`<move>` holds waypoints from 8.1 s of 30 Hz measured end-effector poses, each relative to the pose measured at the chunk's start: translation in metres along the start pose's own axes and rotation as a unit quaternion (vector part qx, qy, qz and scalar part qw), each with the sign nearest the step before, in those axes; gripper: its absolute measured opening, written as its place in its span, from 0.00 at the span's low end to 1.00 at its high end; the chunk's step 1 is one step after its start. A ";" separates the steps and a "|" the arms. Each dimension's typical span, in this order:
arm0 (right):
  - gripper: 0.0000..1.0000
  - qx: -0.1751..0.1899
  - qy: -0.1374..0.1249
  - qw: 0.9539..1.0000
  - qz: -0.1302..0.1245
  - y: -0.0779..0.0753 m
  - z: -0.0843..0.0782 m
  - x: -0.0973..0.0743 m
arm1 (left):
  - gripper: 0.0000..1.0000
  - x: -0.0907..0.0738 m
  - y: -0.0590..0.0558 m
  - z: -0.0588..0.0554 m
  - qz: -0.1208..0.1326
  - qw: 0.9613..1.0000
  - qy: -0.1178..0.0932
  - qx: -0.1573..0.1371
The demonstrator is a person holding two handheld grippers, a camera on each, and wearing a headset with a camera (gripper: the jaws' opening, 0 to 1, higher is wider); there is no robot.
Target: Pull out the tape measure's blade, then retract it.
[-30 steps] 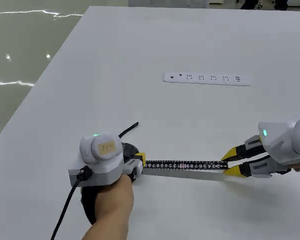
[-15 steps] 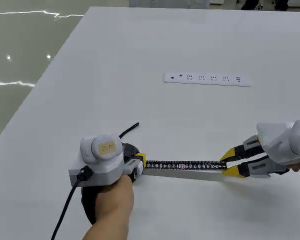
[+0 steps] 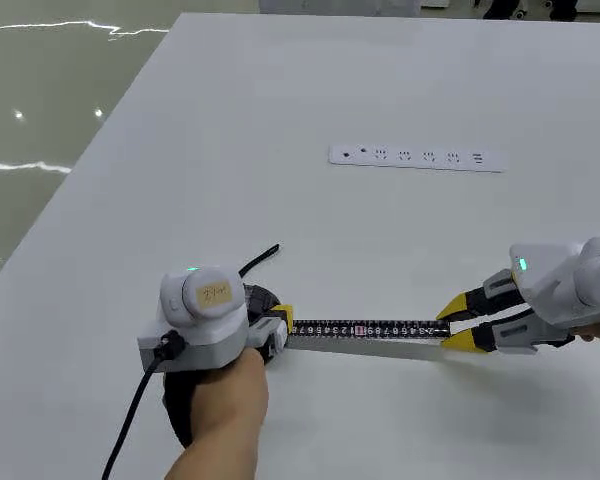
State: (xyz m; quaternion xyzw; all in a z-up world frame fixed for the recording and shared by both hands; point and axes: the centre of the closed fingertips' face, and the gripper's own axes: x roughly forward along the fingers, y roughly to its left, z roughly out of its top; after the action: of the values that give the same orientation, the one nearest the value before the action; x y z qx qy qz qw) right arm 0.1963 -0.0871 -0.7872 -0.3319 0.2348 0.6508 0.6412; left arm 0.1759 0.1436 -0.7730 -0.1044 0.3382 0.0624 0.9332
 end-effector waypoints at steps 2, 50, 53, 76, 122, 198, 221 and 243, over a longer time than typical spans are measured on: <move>0.13 0.000 0.000 1.000 0.000 -0.001 -0.001 0.001 | 0.56 0.001 0.000 0.000 0.000 1.000 0.000 0.000; 0.14 -0.002 -0.007 1.000 0.000 -0.002 0.011 0.011 | 0.57 -0.001 0.000 0.000 -0.002 1.000 -0.001 -0.008; 0.14 -0.002 -0.007 1.000 0.000 -0.002 0.011 0.012 | 0.57 -0.003 -0.001 0.000 -0.002 1.000 -0.002 -0.008; 0.14 -0.005 -0.008 1.000 0.002 -0.001 0.015 0.014 | 0.56 0.003 0.003 0.000 -0.002 1.000 0.001 -0.006; 0.14 -0.010 -0.014 1.000 0.005 0.000 0.025 0.021 | 0.56 0.000 0.001 0.000 -0.005 1.000 -0.002 -0.013; 0.13 -0.015 -0.022 1.000 0.009 -0.001 0.039 0.037 | 0.56 0.001 0.002 0.001 -0.009 1.000 -0.001 -0.016; 0.14 -0.015 -0.024 1.000 0.010 0.001 0.044 0.043 | 0.56 0.003 0.004 0.001 -0.008 1.000 -0.001 -0.013; 0.13 -0.019 -0.024 0.999 0.010 0.001 0.049 0.047 | 0.56 0.001 0.004 0.001 -0.008 1.000 -0.001 -0.017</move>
State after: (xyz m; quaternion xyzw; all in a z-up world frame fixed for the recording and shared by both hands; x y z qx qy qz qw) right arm 0.1914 -0.0194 -0.7889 -0.3260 0.2098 0.6696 0.6335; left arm 0.1761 0.1481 -0.7734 -0.1228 0.3349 0.0605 0.9323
